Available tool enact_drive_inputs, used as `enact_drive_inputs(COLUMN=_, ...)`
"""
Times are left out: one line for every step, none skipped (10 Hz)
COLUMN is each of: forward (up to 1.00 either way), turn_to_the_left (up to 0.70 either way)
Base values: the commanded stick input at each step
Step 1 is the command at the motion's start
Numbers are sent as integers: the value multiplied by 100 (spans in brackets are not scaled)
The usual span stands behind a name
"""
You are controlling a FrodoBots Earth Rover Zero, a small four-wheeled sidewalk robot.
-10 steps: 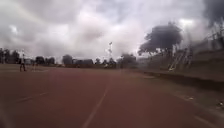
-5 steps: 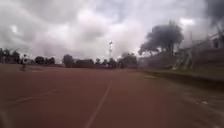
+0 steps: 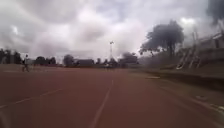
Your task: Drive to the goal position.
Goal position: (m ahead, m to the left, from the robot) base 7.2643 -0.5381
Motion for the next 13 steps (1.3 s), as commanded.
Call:
enact_drive_inputs(forward=70, turn_to_the_left=0)
enact_drive_inputs(forward=70, turn_to_the_left=-35)
enact_drive_inputs(forward=70, turn_to_the_left=-35)
enact_drive_inputs(forward=70, turn_to_the_left=-35)
enact_drive_inputs(forward=70, turn_to_the_left=-15)
enact_drive_inputs(forward=70, turn_to_the_left=0)
enact_drive_inputs(forward=70, turn_to_the_left=0)
enact_drive_inputs(forward=70, turn_to_the_left=0)
enact_drive_inputs(forward=70, turn_to_the_left=0)
enact_drive_inputs(forward=70, turn_to_the_left=0)
enact_drive_inputs(forward=70, turn_to_the_left=0)
enact_drive_inputs(forward=70, turn_to_the_left=0)
enact_drive_inputs(forward=70, turn_to_the_left=0)
